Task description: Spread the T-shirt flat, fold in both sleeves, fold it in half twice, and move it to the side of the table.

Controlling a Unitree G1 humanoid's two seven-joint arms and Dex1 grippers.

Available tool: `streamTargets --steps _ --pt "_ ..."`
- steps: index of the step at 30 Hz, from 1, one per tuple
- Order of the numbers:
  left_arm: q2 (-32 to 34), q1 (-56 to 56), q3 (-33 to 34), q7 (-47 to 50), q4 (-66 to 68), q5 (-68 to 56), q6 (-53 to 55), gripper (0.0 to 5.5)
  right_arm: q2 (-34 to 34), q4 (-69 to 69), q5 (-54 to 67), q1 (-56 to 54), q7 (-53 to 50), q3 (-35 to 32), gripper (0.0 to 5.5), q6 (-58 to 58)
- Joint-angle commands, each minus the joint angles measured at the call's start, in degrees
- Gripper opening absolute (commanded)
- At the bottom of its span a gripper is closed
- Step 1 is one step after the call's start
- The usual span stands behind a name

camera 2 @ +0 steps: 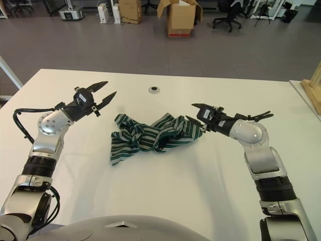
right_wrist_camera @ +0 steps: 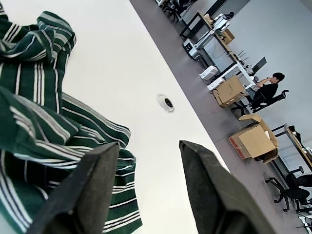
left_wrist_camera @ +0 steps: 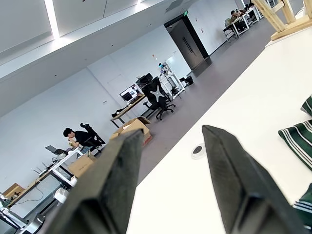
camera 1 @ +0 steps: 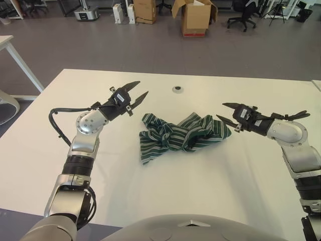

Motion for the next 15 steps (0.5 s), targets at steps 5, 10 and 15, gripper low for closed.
streamTargets --steps 5,10,15 --pt "0.36 0.30 -0.28 -0.19 -0.59 0.10 -0.06 2.19 -3.12 3.78 -4.82 -1.25 3.92 4.74 2.29 -4.16" --pt "0.10 0.05 -0.34 0.06 -0.37 0.22 -0.09 2.19 -2.17 6.43 -8.01 -3.69 4.61 8.10 2.29 -7.04" --pt "-0.11 0.05 -0.50 0.11 -0.42 0.32 -0.04 2.19 -0.59 9.76 -9.88 -6.81 4.14 10.37 2.29 -10.10"
